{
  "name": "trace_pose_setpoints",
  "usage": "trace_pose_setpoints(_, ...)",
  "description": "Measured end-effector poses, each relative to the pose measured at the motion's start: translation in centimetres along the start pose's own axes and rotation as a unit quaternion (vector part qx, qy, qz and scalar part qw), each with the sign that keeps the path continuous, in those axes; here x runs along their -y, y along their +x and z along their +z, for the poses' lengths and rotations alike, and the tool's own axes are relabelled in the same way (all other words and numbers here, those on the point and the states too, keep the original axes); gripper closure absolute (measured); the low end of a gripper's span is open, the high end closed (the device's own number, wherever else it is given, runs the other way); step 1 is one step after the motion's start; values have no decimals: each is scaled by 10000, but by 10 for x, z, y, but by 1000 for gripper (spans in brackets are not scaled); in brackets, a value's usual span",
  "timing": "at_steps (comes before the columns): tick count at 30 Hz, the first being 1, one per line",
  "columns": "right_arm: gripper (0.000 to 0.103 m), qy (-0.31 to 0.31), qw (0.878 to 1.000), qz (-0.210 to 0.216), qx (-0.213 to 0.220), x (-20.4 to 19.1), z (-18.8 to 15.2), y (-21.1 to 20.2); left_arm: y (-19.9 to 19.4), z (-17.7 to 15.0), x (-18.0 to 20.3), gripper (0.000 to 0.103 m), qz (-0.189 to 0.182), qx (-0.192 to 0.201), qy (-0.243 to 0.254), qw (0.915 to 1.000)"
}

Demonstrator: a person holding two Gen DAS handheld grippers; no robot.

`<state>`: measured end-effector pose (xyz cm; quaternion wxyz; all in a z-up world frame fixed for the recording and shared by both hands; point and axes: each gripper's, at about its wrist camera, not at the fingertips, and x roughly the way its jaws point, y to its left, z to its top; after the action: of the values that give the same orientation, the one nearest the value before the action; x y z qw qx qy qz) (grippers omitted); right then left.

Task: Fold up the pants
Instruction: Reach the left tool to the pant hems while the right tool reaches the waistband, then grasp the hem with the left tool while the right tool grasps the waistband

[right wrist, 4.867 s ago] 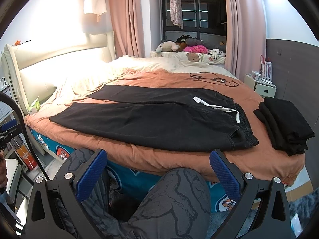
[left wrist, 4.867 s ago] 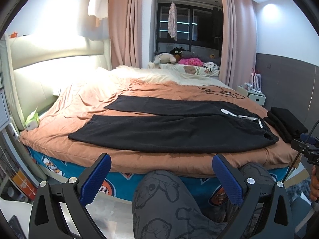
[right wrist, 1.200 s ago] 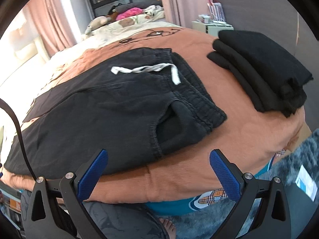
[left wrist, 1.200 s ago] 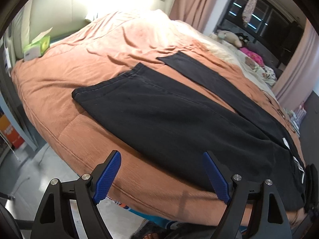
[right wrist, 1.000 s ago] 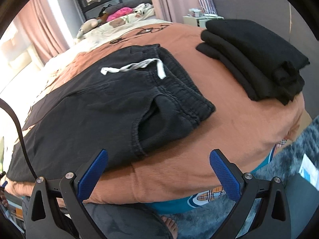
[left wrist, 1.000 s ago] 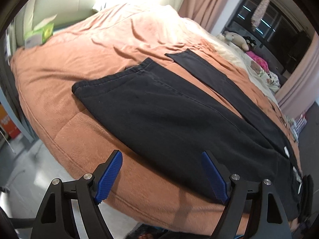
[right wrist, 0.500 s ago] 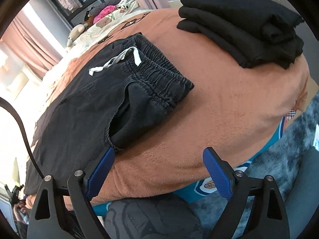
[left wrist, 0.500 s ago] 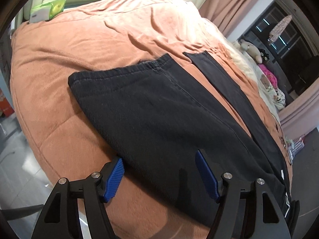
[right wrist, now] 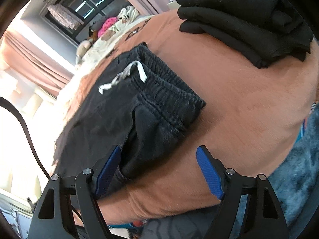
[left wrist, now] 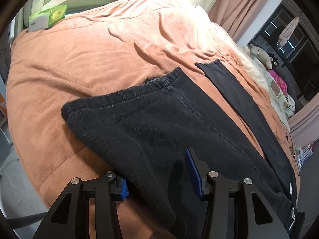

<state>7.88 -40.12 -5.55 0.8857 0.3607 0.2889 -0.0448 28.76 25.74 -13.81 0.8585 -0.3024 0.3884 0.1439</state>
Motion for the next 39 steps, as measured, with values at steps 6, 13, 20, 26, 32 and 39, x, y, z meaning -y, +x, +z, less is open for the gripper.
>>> trace_pose_setpoints(6,34,285,9995,115,-80,16,5,25,6,12,-4,81,31,12,-123,9999)
trace_pose_setpoints(13,89,134,9997,226,17,13,11,12,-21,27,2,96,-181,294,-55,9994)
trace_pose_setpoints(20,91,-74,9985,399,378,-16,26,-12,-37,61,41,99,-387,520,146,9978)
trace_pose_setpoints(26,91,-241,9958,600,653,-42,52,-26,-45,96,84,100,-542,774,400,9947)
trace_pose_setpoints(32,91,-212,9942,705,789,-56,80,-16,-41,132,127,100,-602,920,604,9921)
trace_pose_setpoints(39,91,-271,9921,840,896,-74,115,15,-25,167,163,100,-569,1002,717,9907)
